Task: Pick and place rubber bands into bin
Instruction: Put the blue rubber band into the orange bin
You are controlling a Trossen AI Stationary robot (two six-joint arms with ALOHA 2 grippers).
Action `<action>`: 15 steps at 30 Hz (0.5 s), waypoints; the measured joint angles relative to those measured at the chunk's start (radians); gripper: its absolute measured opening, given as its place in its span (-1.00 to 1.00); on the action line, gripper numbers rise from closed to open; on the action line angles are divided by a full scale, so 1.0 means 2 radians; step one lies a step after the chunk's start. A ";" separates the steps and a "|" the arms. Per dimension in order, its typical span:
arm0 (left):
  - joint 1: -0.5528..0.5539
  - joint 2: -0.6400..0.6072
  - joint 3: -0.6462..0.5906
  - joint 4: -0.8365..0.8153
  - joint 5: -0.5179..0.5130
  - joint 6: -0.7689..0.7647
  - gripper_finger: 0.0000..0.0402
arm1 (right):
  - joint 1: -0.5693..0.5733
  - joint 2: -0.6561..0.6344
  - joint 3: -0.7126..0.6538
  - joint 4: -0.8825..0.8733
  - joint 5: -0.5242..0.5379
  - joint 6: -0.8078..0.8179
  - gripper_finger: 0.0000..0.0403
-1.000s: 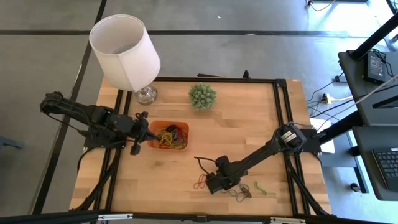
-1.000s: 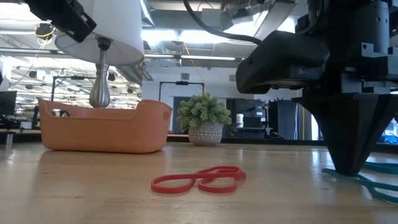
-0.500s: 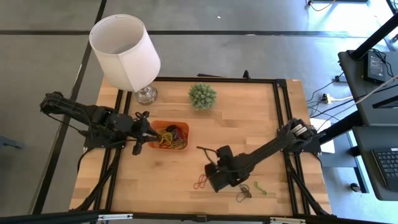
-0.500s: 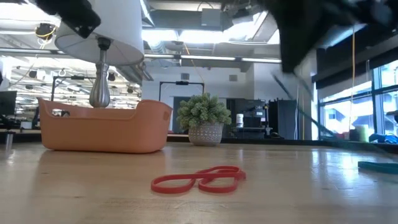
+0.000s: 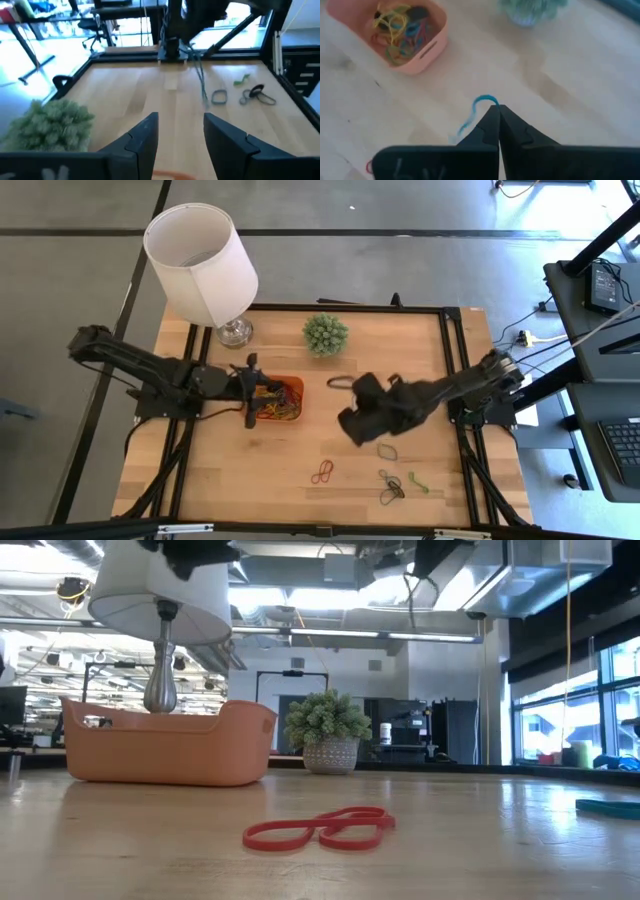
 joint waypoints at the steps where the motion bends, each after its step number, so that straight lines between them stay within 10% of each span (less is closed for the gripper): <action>1: 0.000 0.014 0.004 0.016 0.000 0.004 -0.25 | -0.007 -0.013 -0.008 0.006 0.001 -0.016 -1.00; 15: 0.069 0.205 0.149 0.102 0.038 0.060 0.03 | -0.081 -0.122 -0.093 0.230 -0.029 -0.364 -1.00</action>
